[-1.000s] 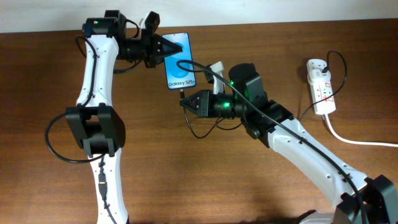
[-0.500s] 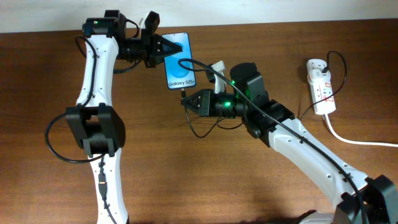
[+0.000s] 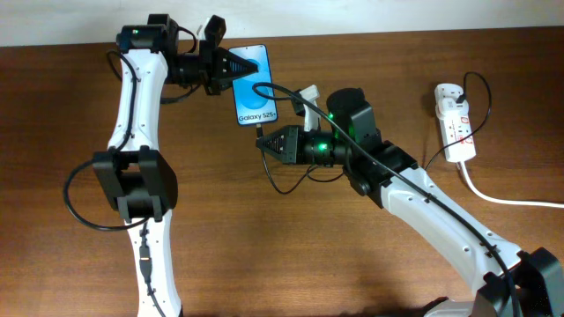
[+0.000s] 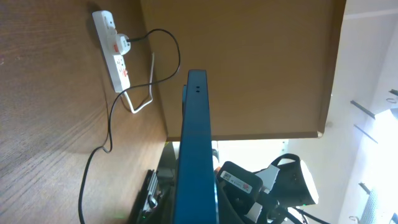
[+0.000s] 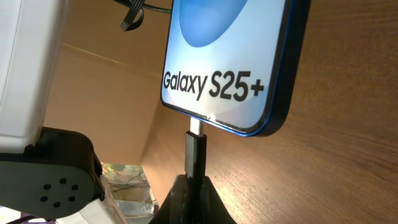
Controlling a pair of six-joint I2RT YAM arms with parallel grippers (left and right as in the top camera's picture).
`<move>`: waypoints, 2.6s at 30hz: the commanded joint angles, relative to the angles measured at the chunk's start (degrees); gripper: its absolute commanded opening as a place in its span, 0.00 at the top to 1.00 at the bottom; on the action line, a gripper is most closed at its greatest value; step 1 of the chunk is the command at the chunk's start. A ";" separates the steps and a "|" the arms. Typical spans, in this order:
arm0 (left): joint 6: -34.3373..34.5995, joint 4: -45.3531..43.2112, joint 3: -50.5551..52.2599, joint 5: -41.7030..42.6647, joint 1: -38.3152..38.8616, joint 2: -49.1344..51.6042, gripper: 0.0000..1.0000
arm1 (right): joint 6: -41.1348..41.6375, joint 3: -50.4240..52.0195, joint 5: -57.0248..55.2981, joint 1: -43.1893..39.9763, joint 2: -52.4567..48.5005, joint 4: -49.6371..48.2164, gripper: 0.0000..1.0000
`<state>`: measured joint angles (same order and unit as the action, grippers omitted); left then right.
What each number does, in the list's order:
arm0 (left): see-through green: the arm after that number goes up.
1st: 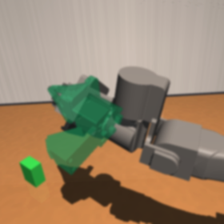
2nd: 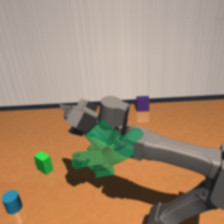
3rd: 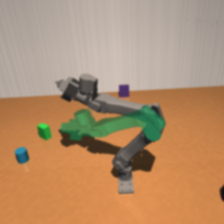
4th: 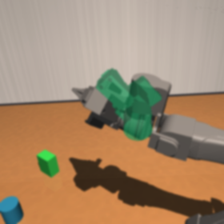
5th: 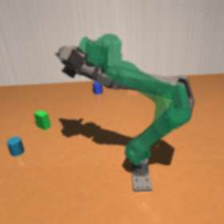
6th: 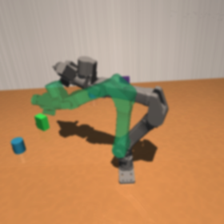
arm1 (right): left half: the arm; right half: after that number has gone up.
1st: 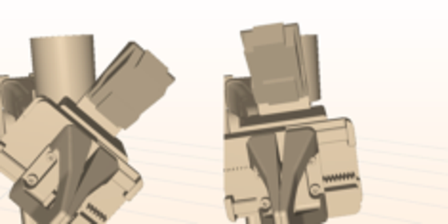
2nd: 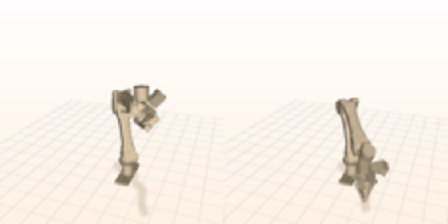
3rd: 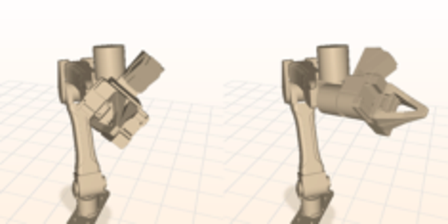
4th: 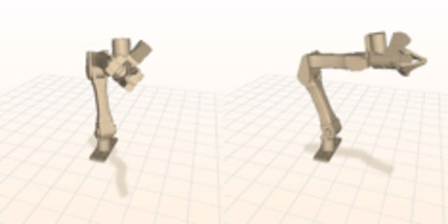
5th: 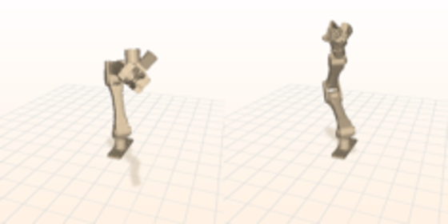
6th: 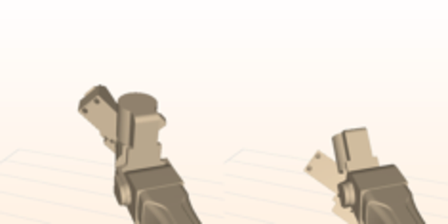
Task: Plug charger to phone and switch on socket
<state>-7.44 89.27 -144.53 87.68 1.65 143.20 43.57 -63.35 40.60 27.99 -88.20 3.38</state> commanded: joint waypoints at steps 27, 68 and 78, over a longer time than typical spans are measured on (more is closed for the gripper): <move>-0.37 -0.11 -0.48 1.07 3.93 0.37 1.00 | 0.04 0.07 -2.08 -2.99 -0.26 -2.34 0.96; 14.73 -22.38 22.91 -46.29 7.43 0.39 1.00 | -13.79 0.04 -5.38 -17.51 -0.26 22.69 0.02; 16.72 -22.86 25.44 -51.12 10.75 0.39 1.00 | -13.81 0.04 -5.35 -17.51 -0.26 24.35 0.02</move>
<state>7.18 66.24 -120.81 38.87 11.53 143.33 30.81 -62.87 35.77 10.57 -88.36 27.51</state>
